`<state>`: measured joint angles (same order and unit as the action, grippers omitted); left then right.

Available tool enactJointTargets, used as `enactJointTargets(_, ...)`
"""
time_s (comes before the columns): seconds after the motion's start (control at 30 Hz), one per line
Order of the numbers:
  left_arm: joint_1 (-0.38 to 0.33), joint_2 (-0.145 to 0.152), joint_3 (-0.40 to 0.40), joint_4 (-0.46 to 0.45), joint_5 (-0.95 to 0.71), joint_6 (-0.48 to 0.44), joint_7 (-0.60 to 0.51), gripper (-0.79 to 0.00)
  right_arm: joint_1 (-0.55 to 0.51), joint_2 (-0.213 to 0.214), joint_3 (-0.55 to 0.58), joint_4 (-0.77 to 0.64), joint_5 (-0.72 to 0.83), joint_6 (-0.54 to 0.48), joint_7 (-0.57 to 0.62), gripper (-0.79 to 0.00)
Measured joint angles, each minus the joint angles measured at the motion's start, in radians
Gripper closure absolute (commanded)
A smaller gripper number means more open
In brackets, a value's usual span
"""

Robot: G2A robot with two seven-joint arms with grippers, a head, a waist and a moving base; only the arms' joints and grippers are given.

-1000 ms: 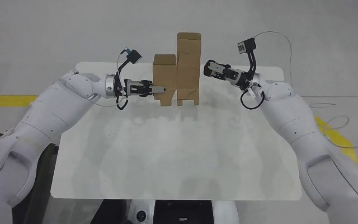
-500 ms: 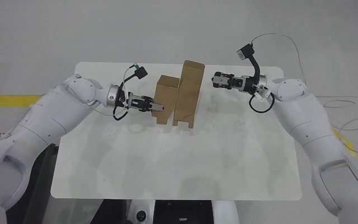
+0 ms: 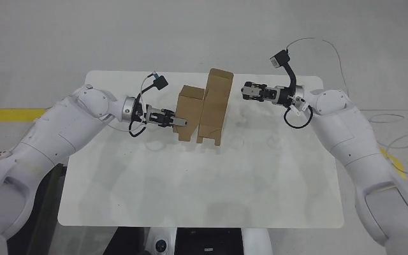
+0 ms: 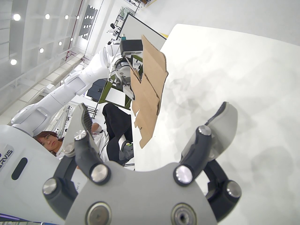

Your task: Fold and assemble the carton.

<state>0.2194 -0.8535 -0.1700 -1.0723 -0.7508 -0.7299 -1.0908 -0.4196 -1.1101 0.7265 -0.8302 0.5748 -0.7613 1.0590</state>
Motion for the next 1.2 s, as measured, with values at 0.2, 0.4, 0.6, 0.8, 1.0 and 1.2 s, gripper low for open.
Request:
enactJointTargets(0.2,0.0,0.0,0.0,0.0,0.0,0.0,0.0,0.0,0.0,0.0,0.0,0.0,0.0,0.0,0.0,-0.785)
enactJointTargets(0.4,0.016,0.001,-0.009,-0.01,0.008,0.027,0.003,0.0,-0.016,0.007,0.013,-0.035,-0.041,0.032,-0.02,-0.785)
enactJointTargets(0.6,0.032,0.01,-0.05,-0.01,-0.022,0.082,-0.083,0.0,-0.033,0.029,0.059,-0.061,-0.053,0.061,0.057,-0.785)
enactJointTargets(0.8,0.054,0.019,-0.076,-0.075,-0.033,0.156,-0.157,0.0,-0.047,0.05,0.069,-0.121,-0.07,0.129,0.129,-0.785)
enactJointTargets(1.0,0.075,0.024,-0.096,-0.148,-0.022,0.206,-0.206,0.0,-0.059,0.071,0.068,-0.139,-0.027,0.176,0.176,-0.785)
enactJointTargets(1.2,0.094,0.028,-0.114,-0.212,-0.017,0.241,-0.241,0.0,-0.056,0.077,0.065,-0.09,0.051,0.211,0.211,-0.785)
